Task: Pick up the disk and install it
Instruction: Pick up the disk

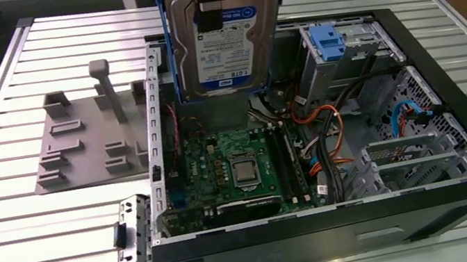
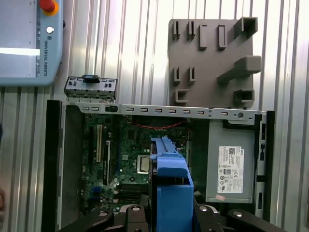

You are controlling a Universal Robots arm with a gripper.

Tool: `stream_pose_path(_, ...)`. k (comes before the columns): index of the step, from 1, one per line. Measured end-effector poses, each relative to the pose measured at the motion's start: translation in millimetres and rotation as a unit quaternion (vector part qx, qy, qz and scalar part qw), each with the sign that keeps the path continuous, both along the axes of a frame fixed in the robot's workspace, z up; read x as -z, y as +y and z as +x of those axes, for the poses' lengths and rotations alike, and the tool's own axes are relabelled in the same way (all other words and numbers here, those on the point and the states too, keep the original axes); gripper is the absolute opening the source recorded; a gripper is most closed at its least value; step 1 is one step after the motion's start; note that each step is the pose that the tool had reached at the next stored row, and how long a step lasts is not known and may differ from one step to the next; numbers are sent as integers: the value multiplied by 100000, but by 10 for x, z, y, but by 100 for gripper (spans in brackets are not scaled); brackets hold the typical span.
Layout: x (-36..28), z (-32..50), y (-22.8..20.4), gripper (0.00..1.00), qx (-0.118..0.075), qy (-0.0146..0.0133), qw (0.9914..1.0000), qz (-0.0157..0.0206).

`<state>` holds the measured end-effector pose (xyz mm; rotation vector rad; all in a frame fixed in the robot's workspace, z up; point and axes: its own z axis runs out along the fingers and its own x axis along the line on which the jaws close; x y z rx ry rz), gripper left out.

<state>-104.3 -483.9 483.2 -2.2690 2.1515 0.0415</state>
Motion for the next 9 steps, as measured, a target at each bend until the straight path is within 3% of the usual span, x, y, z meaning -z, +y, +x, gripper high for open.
stream_pose_path(9,0,2,-31,36,2,1,100000,-2)
